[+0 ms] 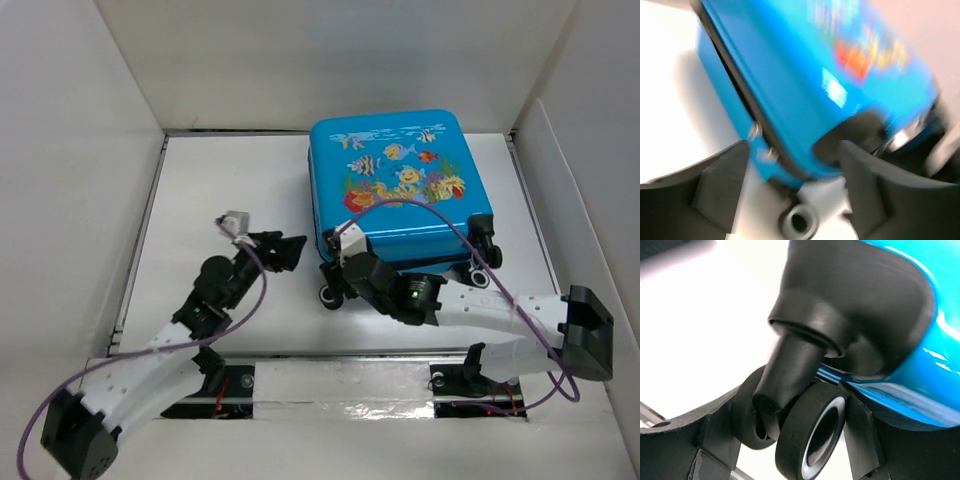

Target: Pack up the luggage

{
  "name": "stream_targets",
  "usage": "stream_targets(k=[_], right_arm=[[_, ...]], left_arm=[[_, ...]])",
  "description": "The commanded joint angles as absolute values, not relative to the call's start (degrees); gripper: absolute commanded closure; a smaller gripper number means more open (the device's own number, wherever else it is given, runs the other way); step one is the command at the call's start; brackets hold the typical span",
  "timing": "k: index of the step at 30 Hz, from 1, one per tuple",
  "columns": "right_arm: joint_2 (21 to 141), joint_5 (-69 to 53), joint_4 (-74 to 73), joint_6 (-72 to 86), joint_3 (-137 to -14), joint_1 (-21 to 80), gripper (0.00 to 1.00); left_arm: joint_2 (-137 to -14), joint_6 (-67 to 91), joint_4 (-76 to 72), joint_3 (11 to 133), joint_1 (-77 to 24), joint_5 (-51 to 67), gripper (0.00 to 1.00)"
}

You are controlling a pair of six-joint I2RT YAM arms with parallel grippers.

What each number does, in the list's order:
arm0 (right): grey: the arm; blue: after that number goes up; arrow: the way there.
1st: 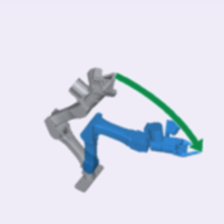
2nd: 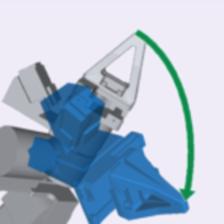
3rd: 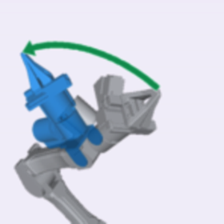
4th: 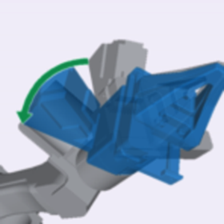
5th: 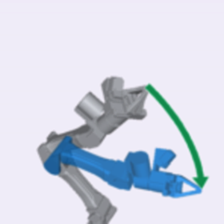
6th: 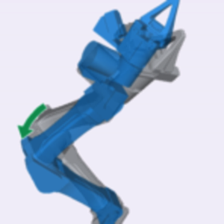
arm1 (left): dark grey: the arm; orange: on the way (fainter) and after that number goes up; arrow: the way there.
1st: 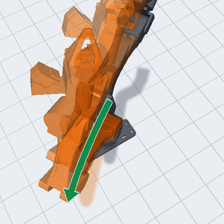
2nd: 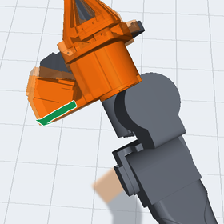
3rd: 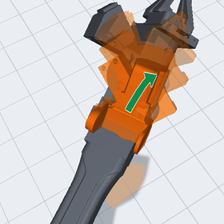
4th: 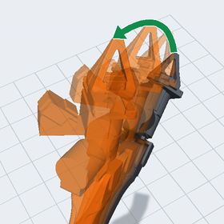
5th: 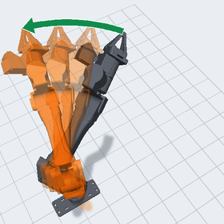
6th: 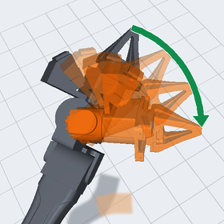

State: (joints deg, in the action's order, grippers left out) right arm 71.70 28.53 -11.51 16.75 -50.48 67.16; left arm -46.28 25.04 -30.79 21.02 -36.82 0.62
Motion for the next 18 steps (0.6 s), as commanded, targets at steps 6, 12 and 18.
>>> stream_targets(k=[6, 12, 18], right_arm=[[76.2, 23.2, -10.4, 12.5, -67.7, 74.7, 0.07], [58.3, 29.6, -13.3, 8.9, -65.8, 74.7, 0.0], [39.6, 47.0, -16.2, 9.2, -61.4, 73.3, 0.0]], left_arm=[[-19.1, 38.0, -8.1, 26.8, -37.5, -15.3, 0.02], [-18.7, 33.6, -0.1, 39.3, -37.5, -14.2, 0.01], [-21.4, 29.8, 1.9, 43.4, -37.5, -13.2, 0.01]])
